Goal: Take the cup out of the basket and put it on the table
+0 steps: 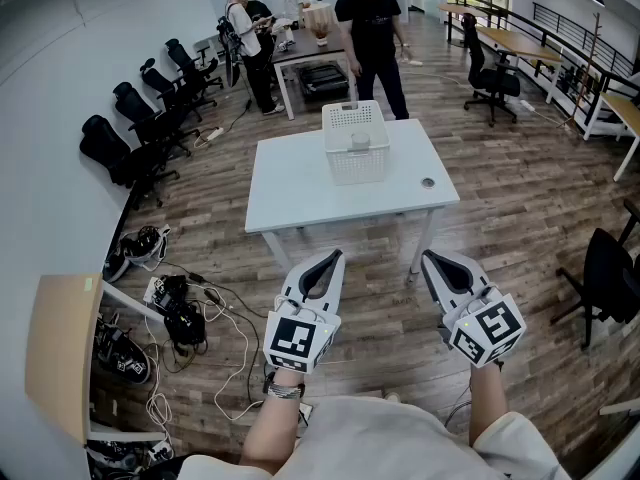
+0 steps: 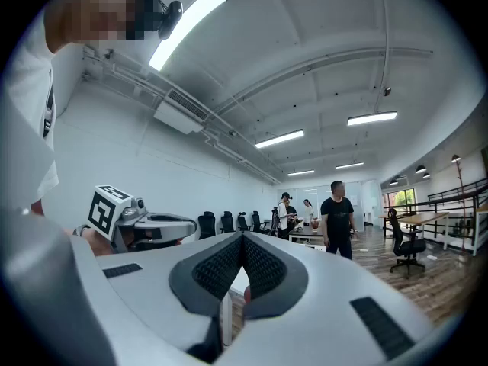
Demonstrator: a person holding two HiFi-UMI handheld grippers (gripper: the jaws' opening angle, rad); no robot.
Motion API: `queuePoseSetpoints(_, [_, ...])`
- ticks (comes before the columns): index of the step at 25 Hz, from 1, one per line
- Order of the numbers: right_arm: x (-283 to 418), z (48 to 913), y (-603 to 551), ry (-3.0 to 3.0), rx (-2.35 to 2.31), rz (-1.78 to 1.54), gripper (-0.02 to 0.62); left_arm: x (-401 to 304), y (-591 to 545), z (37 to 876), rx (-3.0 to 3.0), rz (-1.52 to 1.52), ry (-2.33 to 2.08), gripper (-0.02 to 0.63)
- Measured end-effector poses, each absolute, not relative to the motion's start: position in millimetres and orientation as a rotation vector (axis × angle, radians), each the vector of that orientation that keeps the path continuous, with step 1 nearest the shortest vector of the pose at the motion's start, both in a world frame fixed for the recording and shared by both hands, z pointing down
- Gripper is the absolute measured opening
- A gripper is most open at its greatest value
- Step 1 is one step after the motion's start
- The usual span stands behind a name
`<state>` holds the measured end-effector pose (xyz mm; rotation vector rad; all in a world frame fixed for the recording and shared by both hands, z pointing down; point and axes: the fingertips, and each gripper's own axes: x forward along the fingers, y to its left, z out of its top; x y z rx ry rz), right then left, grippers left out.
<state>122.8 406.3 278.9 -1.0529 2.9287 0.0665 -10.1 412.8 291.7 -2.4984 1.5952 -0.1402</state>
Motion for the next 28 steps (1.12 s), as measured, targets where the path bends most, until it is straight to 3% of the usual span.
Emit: queuePoseSetpoints(28, [163.3,290.6,383.7,2.945,-0.907,-0.062,0.015,26.6,397.2,312.9,-2.480,-0.191,1.691,0.000])
